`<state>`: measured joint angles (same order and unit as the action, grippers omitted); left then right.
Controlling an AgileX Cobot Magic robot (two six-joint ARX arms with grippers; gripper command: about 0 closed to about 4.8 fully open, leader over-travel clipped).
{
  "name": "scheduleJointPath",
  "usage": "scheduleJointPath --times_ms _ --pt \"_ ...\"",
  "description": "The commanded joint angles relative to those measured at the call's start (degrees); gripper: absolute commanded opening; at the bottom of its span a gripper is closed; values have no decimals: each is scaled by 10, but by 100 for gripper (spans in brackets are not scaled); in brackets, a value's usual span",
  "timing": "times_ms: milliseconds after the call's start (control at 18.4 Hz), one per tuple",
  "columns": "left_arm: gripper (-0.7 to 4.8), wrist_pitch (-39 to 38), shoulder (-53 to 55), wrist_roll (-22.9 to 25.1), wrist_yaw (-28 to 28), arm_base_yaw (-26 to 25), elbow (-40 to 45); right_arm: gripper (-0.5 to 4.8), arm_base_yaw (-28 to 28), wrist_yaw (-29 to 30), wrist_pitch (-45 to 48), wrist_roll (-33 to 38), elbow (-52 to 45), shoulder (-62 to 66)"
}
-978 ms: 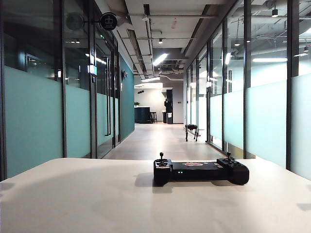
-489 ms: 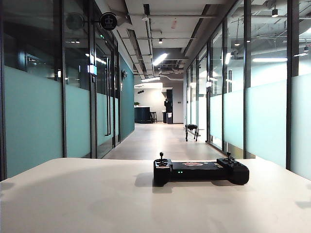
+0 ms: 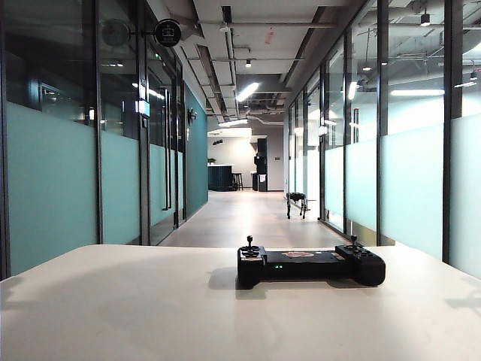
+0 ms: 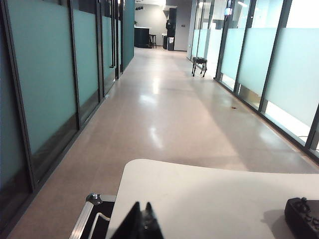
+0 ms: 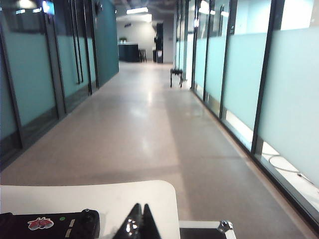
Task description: Push the left joystick on the remote control sitting on the white table backward to make the robot dog back up in a straight line until it returns close to you.
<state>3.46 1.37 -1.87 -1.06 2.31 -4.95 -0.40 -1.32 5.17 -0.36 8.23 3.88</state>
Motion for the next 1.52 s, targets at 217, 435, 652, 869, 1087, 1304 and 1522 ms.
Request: scheduleJointPath --times_ms 217,435,652,869,1087,1304,1522 --pt "-5 99 141 -3 20 1 -44 -1 4 64 81 -18 56 148" --pt "-5 153 257 -4 54 1 -76 -1 5 90 150 -18 62 230" --pt "-5 195 391 -39 68 2 -110 -1 24 90 198 -18 62 309" --pt "-5 275 513 -43 75 52 -133 -2 73 86 219 -18 62 397" --pt "-5 276 630 -40 85 99 -179 -2 97 74 283 -17 62 510" --pt "-5 276 722 -39 107 131 -236 -2 97 75 342 -15 62 609" --pt "-5 276 816 -26 157 142 -303 -2 98 75 422 -13 62 708"
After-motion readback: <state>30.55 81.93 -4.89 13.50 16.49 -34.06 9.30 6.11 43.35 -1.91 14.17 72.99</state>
